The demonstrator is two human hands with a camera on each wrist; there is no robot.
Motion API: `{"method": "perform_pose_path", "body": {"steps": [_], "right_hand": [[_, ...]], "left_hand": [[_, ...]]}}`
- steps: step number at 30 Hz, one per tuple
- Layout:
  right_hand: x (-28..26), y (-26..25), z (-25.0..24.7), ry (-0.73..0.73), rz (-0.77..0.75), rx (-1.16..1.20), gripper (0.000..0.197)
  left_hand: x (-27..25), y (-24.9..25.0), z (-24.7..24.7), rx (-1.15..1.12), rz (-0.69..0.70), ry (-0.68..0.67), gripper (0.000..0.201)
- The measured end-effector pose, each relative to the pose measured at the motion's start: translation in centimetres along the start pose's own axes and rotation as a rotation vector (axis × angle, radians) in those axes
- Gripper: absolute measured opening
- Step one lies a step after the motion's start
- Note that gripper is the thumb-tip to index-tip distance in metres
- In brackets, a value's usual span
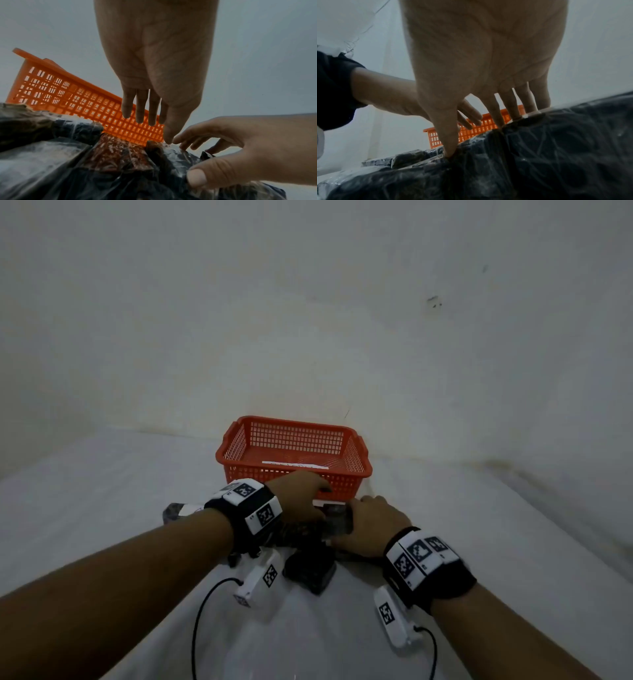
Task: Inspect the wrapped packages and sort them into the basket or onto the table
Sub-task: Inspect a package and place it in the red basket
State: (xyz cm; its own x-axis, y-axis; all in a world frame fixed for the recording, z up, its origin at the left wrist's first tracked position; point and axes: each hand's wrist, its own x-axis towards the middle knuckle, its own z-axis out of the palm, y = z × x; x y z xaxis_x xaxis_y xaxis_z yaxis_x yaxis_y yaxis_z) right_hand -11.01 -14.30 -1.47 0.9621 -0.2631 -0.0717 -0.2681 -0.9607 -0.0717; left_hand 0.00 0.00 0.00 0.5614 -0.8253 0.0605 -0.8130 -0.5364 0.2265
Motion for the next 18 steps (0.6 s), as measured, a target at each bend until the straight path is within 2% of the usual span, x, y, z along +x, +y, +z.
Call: {"method": "perform_pose_path", "body": {"steps": [3,7,13,15,18], "right_hand": [[-0.2,-0.1,0.0,-0.009,0.002,-0.021,0.087],[-0.3,-0.6,0.5,0.057,0.021,-0.052,0.092],[0.1,-1.7,0.6,0.020,0.027,-0.102,0.052],[0.3,-1.7,0.5,-0.006,0.071,-0.062,0.053],[0.5,-0.9,0.2,-0.017,0.085,0.059,0.065]], "left_hand": [[0.4,-0.3,0.4,0.022,-0.022,-0.074,0.059],[0.5,-0.3,0.9,-0.002,-0.041,-0.129,0.050],[0.9,-0.1,1.3,-0.040,-0.044,-0.109,0.048],[0.9,-0.3,1.4,-0.068,-0.042,-0.105,0.046],[0.7,-0.6,1.3,-0.102,-0.023,-0.057,0.047]]}}
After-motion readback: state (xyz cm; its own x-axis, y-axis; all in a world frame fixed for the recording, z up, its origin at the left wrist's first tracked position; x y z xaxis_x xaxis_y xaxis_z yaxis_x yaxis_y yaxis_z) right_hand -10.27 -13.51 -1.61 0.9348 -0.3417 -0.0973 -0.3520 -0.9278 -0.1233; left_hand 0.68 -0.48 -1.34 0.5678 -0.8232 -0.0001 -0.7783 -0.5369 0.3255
